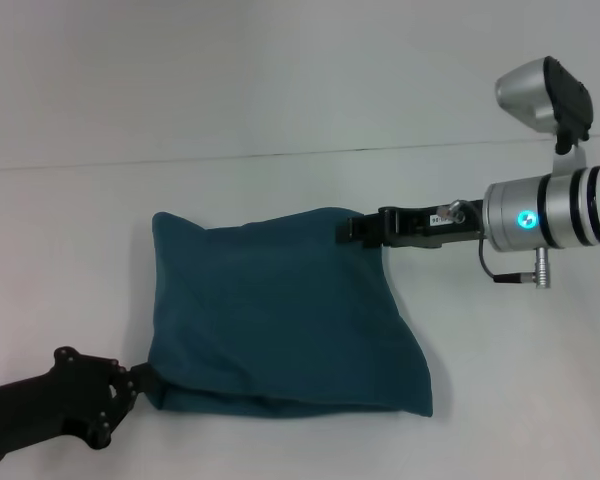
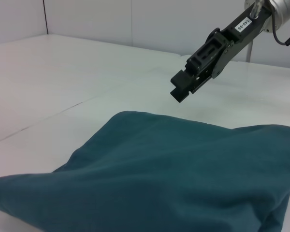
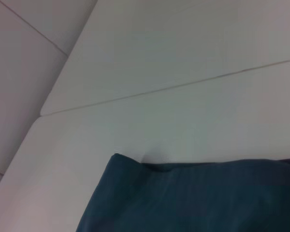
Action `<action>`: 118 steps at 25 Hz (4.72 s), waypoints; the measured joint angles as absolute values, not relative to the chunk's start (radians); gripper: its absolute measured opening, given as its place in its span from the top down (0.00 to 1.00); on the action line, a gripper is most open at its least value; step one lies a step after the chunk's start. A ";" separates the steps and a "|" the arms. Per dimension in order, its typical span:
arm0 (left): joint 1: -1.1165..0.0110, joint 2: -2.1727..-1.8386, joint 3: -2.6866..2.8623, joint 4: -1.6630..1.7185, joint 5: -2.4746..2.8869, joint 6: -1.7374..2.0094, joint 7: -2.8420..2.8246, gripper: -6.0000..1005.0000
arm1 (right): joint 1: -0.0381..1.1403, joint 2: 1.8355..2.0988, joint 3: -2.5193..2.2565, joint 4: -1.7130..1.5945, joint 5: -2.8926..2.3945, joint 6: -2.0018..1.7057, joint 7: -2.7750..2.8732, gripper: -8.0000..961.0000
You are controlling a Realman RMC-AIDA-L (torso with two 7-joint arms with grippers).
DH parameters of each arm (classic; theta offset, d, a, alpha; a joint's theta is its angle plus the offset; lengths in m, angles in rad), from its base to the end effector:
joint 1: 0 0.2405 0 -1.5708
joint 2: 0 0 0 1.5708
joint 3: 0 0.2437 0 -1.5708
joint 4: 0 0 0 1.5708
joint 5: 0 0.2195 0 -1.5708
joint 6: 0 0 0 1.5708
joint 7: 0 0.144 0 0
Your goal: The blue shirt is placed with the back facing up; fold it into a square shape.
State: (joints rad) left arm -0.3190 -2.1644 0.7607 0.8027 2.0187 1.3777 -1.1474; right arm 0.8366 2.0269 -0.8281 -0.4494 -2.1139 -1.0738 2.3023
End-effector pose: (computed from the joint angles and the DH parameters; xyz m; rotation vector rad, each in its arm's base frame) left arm -0.3088 0.2973 -0.0081 -2.5974 -0.4574 -0.4118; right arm 0.2188 0.4247 -0.0251 -2.2794 1.6122 0.4814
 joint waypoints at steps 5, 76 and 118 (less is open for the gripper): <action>-0.315 -2.164 0.761 0.809 2.020 1.383 -1.154 0.98 | 0.831 2.031 -0.845 -0.449 -2.114 -1.048 2.308 0.40; -0.333 -2.163 0.695 0.759 2.046 1.459 -1.123 0.94 | 0.899 2.076 -0.956 -0.387 -2.116 -0.887 2.311 0.58; -0.339 -2.163 0.690 0.761 2.041 1.461 -1.123 0.92 | 0.842 2.087 -0.893 -0.352 -2.104 -0.709 2.389 0.59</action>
State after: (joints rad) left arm -0.3390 -2.1628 0.6897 0.7613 2.0408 1.4611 -1.1231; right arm 0.8416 2.0873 -0.8931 -0.3522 -2.1045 -0.7088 2.3893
